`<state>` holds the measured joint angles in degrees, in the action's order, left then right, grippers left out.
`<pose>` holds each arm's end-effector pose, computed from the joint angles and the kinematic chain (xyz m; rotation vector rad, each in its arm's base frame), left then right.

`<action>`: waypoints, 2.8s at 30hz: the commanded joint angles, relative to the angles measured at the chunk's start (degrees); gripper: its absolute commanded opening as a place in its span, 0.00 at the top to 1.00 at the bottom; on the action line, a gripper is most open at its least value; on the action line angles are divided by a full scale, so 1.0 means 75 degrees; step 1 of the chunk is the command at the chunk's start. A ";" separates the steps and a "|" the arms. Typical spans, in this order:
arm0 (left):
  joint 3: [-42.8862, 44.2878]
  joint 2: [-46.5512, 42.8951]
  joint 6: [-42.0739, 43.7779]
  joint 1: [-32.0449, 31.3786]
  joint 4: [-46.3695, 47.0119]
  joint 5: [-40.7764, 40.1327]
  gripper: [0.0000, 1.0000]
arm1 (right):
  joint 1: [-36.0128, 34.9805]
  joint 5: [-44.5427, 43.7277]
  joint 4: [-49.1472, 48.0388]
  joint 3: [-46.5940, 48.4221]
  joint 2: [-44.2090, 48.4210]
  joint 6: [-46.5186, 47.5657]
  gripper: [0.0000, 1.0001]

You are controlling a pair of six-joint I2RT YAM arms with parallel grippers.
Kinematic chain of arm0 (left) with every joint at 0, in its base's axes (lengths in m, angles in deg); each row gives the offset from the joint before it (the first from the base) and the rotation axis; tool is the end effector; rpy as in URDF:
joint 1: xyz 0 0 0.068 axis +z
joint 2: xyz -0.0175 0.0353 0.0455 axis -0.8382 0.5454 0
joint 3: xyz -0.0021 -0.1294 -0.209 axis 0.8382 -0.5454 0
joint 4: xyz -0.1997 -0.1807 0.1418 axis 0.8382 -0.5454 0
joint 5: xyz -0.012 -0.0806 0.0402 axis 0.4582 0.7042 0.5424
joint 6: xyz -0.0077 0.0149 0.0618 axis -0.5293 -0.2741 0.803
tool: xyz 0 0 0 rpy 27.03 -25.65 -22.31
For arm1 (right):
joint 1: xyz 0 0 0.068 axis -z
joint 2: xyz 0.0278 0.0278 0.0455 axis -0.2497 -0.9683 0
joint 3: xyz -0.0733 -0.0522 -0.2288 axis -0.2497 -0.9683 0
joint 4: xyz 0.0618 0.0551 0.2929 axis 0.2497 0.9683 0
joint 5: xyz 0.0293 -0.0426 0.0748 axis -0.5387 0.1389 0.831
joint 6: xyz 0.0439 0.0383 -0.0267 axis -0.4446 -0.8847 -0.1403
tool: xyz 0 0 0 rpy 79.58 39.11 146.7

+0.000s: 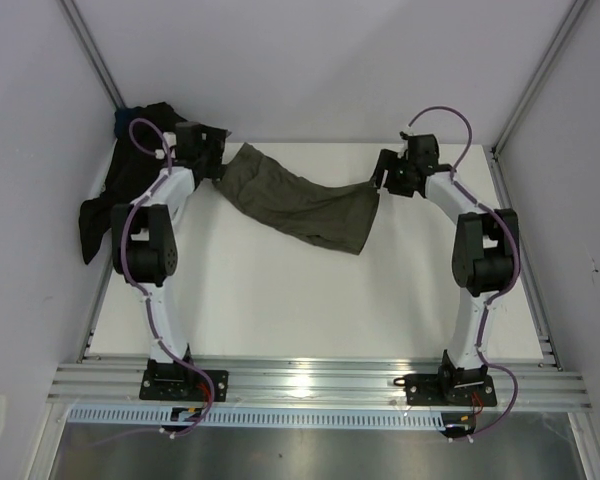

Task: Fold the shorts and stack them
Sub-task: Fold the shorts

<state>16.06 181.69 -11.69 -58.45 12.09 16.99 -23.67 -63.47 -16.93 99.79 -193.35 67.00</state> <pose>0.5293 -0.0137 0.1833 -1.4015 1.7254 -0.8211 0.5004 0.0914 0.1752 0.0395 2.3440 0.4647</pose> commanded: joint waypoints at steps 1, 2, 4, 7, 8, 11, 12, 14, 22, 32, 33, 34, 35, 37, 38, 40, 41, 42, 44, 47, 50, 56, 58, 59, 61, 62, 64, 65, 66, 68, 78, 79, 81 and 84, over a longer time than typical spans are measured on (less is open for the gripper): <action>0.0475 -0.0783 0.1461 -0.0046 -0.0728 0.0308 0.01 | 0.0454 0.1632 -0.1126 -0.0976 0.0393 -0.1075 0.25; 0.0533 -0.0819 0.1660 -0.0093 -0.0903 0.0413 0.01 | 0.0455 0.1691 -0.1372 -0.1211 0.0370 -0.1285 0.25; 0.0569 -0.0901 0.2327 -0.0117 -0.1254 0.0484 0.01 | 0.0490 0.1773 -0.1537 -0.1341 0.0206 -0.1404 0.25; 0.0545 -0.1124 0.3137 -0.0140 -0.1653 0.0625 0.01 | 0.0618 0.2088 -0.2122 -0.1669 0.0042 -0.1755 0.25; 0.0487 -0.1229 0.3579 -0.0140 -0.1701 0.0718 0.01 | 0.0654 0.2136 -0.2356 -0.1728 0.0007 -0.1907 0.25; 0.0300 -0.1428 0.3911 -0.0140 -0.1982 0.0742 0.01 | 0.0759 0.2487 -0.2919 -0.1881 -0.0169 -0.2095 0.26; 0.0125 -0.1580 0.4098 -0.0140 -0.1971 0.0824 0.01 | 0.0760 0.2535 -0.3014 -0.1904 -0.0216 -0.2166 0.26; -0.0295 -0.1861 0.4181 -0.0140 -0.1901 0.0848 0.02 | 0.0748 0.2582 -0.3213 -0.1928 -0.0345 -0.2236 0.26; -0.0756 -0.2238 0.4942 -0.0327 -0.1783 0.0744 0.02 | 0.0713 0.2313 -0.3413 -0.1881 -0.0790 -0.2436 0.27; -0.0849 -0.2413 0.5353 -0.0374 -0.2018 0.0578 0.03 | 0.0362 0.1996 -0.3472 -0.1846 -0.1200 -0.2459 0.34; -0.0896 -0.2425 0.5377 -0.0386 -0.2018 0.0579 0.03 | 0.0315 0.1973 -0.3460 -0.1811 -0.1247 -0.2459 0.35; -0.0943 -0.2437 0.5423 -0.0386 -0.2018 0.0579 0.03 | 0.0233 0.1868 -0.3367 -0.1799 -0.1271 -0.2448 0.38; -0.0966 -0.2425 0.5459 -0.0398 -0.2029 0.0567 0.03 | 0.0174 0.1775 -0.3285 -0.1752 -0.1294 -0.2378 0.39; -0.1002 -0.2437 0.5587 -0.0456 -0.2064 0.0485 0.03 | 0.0046 0.1610 -0.3074 -0.1647 -0.1341 -0.2307 0.53; -0.1013 -0.2437 0.5634 -0.0480 -0.2134 0.0415 0.03 | 0.0022 0.1424 -0.3015 -0.1623 -0.1341 -0.2284 0.57; -0.1025 -0.2437 0.5774 -0.0538 -0.2181 0.0333 0.03 | -0.0002 0.1305 -0.2898 -0.1635 -0.1306 -0.2237 0.72; -0.0979 -0.2425 0.5833 -0.0562 -0.2263 0.0298 0.03 | -0.0002 0.1270 -0.2839 -0.1612 -0.1295 -0.2225 0.78; -0.0978 -0.2413 0.5892 -0.0597 -0.2287 0.0228 0.03 | 0.0009 0.1212 -0.2676 -0.1623 -0.1202 -0.2190 0.82; -0.0967 -0.2390 0.6114 -0.0644 -0.2322 0.0192 0.03 | 0.0033 0.1095 -0.2535 -0.1716 -0.1026 -0.2120 0.98; -0.0897 -0.2332 0.6396 -0.0784 -0.2520 0.0063 0.03 | 0.0045 0.0731 -0.1926 -0.2137 -0.0429 -0.1886 1.00; -0.0826 -0.2180 0.6782 -0.0960 -0.2533 0.0051 0.02 | -0.0084 0.0345 -0.1469 -0.2896 0.0342 -0.1604 1.00; -0.0159 -0.1408 0.7755 -0.1242 -0.2114 0.0729 0.02 | -0.0341 0.0180 -0.1304 -0.4806 0.1796 -0.1475 1.00; 0.0086 -0.1196 0.8175 -0.1242 -0.1843 0.1464 0.02 | -0.0493 0.0029 -0.1140 -0.5125 0.2079 -0.1440 1.00; 0.0088 -0.1044 0.8317 -0.1242 -0.1471 0.1759 0.02 | -0.0529 -0.0007 -0.1082 -0.5278 0.2220 -0.1405 1.00; 0.0216 -0.0914 0.8702 -0.1230 -0.1024 0.2241 0.01 | -0.0658 -0.0054 -0.0964 -0.5723 0.2630 -0.1370 1.00; 0.0344 -0.0693 0.8856 -0.1242 -0.0859 0.2440 0.01 | -0.0705 -0.0159 -0.0941 -0.5841 0.2771 -0.1393 1.00; 0.0985 -0.0318 0.9358 -0.1242 -0.0962 0.2651 0.01 | -0.0752 -0.0253 -0.0870 -0.6122 0.3088 -0.1404 1.00; 0.1663 -0.0060 0.9500 -0.1242 -0.1369 0.2804 0.01 | -0.0775 -0.0265 -0.0847 -0.6181 0.3146 -0.1370 1.00; 0.2331 0.0487 0.9641 -0.1253 -0.1582 0.3060 0.01 | -0.0776 -0.0277 -0.0777 -0.6205 0.3228 -0.1335 1.00; 0.2921 0.0983 1.0040 -0.1288 -0.2097 0.3098 0.01 | -0.0799 -0.0312 -0.0706 -0.6228 0.3299 -0.1299 1.00; 0.3521 0.1840 1.1025 -0.1347 -0.1724 0.3999 0.01 | -0.0823 -0.0172 -0.0320 -0.5830 0.3194 -0.0994 1.00; 0.3672 0.1899 1.1153 -0.1359 -0.1829 0.4082 0.02 | -0.0822 -0.0160 -0.0308 -0.5795 0.3182 -0.0971 1.00; 0.3837 0.2144 1.1352 -0.1417 -0.2251 0.4083 0.02 | -0.0811 -0.0102 -0.0331 -0.5748 0.3112 -0.0971 1.00; 0.4388 0.2519 1.1470 -0.1488 -0.2638 0.4059 0.02 | -0.0811 -0.0008 -0.0343 -0.5725 0.3077 -0.0971 1.00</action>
<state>44.14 198.82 70.51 -68.52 -5.03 44.83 -29.62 -63.51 -21.76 55.10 -169.72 58.21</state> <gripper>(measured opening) 0.984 0.019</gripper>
